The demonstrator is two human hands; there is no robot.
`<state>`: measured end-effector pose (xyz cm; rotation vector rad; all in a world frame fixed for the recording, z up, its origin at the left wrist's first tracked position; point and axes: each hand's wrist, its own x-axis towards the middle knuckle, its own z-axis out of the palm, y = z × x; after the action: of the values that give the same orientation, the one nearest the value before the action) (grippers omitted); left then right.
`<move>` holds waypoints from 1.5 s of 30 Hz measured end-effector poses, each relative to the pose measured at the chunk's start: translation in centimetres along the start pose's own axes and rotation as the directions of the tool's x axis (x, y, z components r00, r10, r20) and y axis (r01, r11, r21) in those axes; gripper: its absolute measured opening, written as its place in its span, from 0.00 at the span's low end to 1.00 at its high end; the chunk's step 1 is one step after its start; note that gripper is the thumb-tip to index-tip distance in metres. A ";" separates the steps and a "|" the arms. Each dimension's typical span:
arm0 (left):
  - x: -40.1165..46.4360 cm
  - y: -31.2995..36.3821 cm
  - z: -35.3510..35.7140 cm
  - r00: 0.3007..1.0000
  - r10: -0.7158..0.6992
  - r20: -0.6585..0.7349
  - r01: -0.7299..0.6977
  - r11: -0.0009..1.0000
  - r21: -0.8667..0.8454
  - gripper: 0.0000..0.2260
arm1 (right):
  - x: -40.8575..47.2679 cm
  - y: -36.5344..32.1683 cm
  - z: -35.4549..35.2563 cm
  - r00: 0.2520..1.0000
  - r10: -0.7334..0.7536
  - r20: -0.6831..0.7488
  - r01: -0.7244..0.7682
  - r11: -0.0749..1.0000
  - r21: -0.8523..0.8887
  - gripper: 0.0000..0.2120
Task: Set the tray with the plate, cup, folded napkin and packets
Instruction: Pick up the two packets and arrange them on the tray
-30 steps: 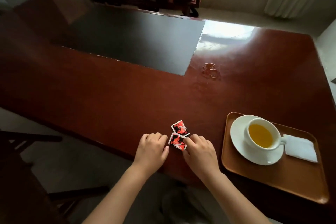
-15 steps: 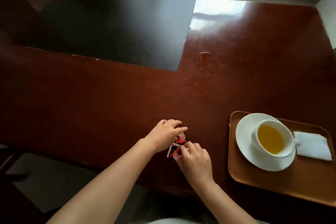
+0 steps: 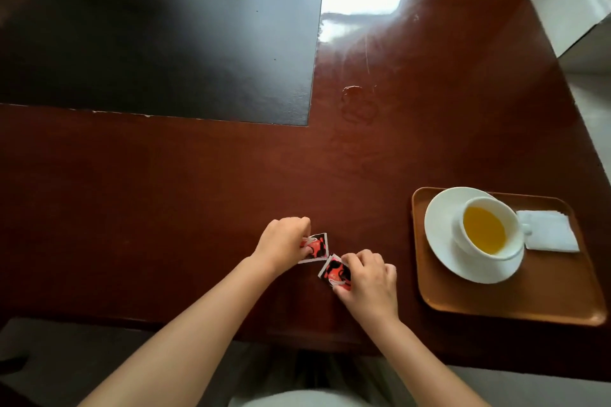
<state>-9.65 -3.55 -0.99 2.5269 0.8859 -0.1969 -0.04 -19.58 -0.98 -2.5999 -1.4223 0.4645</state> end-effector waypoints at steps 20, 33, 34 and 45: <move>-5.3 2.4 -4.8 0.891 -0.413 0.186 0.247 0.099 -0.964 0.06 | 2.9 -3.1 -7.7 0.953 0.221 0.207 -0.255 0.215 0.943 0.02; -7.1 5.1 -4.9 0.939 -0.330 0.091 0.113 0.047 -0.993 0.10 | 1.9 -5.7 -7.5 0.930 0.348 0.119 -0.201 0.209 0.957 0.05; -7.3 5.2 -4.9 0.941 -0.327 0.088 0.114 0.060 -0.992 0.10 | 1.8 -5.6 -7.5 0.930 0.349 0.114 -0.194 0.204 0.960 0.06; -8.2 5.8 -4.8 0.928 -0.370 0.040 0.110 0.170 -0.979 0.05 | 0.3 -4.3 -8.4 0.966 0.259 0.011 -0.085 0.274 0.958 0.06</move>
<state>-12.48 -9.91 7.71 1.1357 1.0184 0.4595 -0.47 -16.83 8.02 -1.6494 -0.4334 0.8094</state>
